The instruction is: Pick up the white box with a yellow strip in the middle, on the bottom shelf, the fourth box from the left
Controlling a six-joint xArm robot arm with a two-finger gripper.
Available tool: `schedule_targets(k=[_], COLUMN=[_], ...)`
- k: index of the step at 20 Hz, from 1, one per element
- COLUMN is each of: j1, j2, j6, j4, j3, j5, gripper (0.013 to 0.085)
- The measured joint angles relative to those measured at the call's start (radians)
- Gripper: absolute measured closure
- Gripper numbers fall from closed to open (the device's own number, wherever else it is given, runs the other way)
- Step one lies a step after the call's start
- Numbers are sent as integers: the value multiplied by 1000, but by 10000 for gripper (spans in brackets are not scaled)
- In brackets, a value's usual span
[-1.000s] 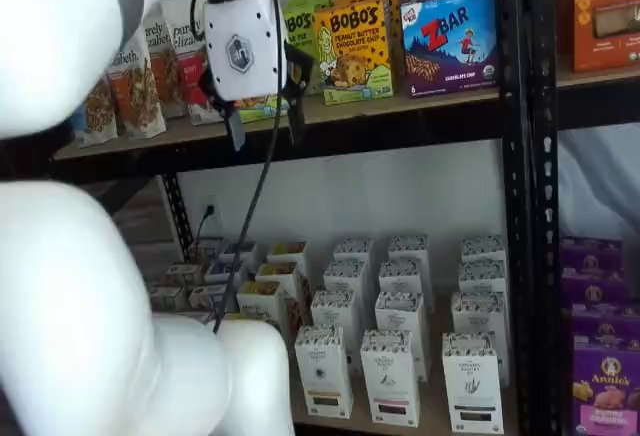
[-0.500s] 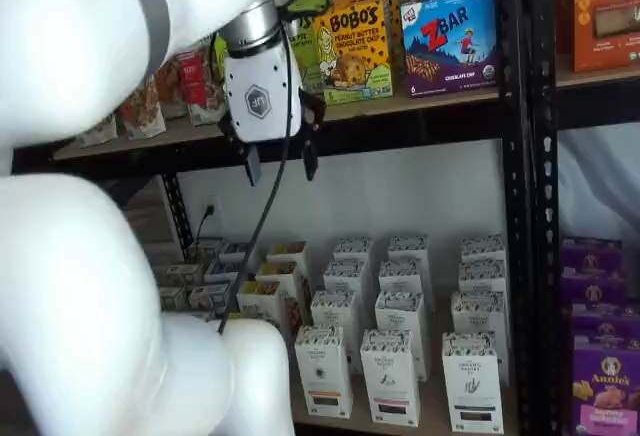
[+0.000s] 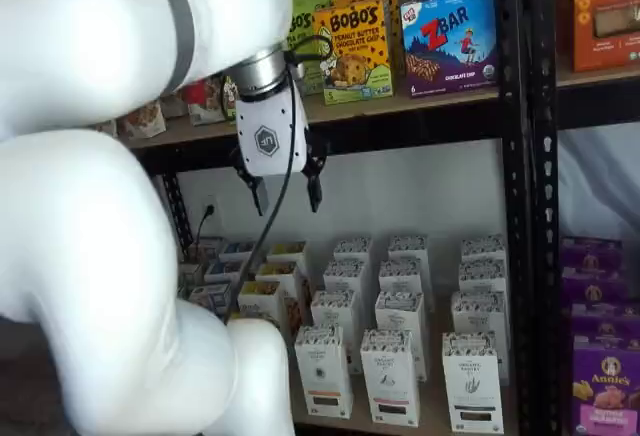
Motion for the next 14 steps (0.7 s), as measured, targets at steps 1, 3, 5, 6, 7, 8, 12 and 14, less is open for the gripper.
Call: schedule_targets(k=[1, 3, 5, 6, 7, 8, 12, 14], j1=[3, 7, 14, 21, 30, 40, 71, 86], j2=[1, 14, 32, 43, 55, 66, 102, 125], j6=[2, 5, 11, 16, 25, 35, 63, 72], j4=[1, 8, 11, 12, 13, 13, 13, 24], j3=[14, 28, 41, 49, 58, 66, 92, 104], j5=[-27, -57, -86, -108, -130, -153, -235, -282], gripper=[130, 130, 130, 130, 130, 130, 130, 130])
